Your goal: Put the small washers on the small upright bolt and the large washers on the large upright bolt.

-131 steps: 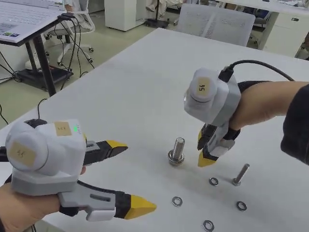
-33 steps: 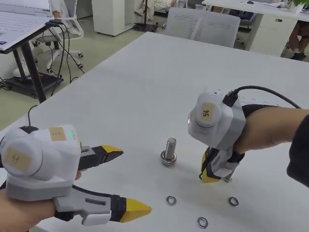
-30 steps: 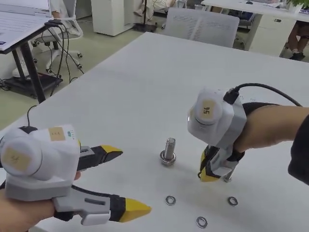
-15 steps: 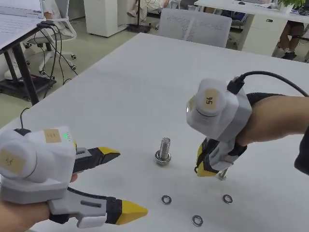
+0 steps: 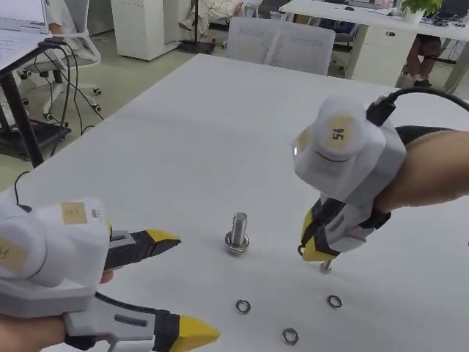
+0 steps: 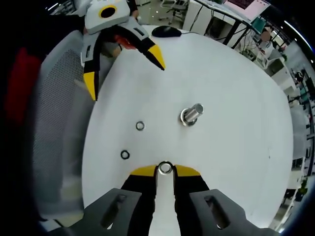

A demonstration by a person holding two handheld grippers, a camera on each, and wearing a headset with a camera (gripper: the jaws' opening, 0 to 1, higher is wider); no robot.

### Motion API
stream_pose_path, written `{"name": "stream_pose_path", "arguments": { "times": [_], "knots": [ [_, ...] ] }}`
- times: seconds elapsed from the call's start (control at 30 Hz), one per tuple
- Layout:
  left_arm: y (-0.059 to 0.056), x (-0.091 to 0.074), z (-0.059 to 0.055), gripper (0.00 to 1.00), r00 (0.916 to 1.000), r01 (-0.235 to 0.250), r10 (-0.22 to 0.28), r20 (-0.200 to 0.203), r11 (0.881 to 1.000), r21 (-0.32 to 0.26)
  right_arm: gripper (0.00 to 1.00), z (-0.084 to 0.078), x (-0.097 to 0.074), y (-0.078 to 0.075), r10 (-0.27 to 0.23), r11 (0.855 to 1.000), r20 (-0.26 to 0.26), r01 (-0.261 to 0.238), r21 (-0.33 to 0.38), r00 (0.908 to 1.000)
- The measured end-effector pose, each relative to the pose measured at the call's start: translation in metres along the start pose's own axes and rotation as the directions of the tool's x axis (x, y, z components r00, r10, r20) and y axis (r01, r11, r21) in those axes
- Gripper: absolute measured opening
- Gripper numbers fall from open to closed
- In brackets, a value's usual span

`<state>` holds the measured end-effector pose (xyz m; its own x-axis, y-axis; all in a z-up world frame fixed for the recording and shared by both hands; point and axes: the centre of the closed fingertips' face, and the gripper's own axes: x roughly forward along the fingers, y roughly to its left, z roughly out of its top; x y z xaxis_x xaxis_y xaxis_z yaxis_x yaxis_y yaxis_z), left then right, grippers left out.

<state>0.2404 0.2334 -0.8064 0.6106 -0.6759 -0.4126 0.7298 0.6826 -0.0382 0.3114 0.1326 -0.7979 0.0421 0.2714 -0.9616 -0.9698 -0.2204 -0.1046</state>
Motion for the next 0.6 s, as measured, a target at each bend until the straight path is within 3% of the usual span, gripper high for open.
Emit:
{"name": "stream_pose_path", "arguments": {
  "times": [0.27,0.6],
  "knots": [
    [-0.004,0.001,0.008,0.78,0.9998,0.02,-0.02,0.006,1.0,0.02,0.14,-0.008,-0.014,0.002,-0.017,1.0,0.004,0.017,0.022,0.9999],
    [-0.009,0.004,0.011,0.78,0.9987,0.051,-0.051,-0.002,0.998,0.035,0.14,-0.023,-0.03,-0.004,-0.046,0.998,-0.012,0.047,0.053,0.9989]
  ]
}}
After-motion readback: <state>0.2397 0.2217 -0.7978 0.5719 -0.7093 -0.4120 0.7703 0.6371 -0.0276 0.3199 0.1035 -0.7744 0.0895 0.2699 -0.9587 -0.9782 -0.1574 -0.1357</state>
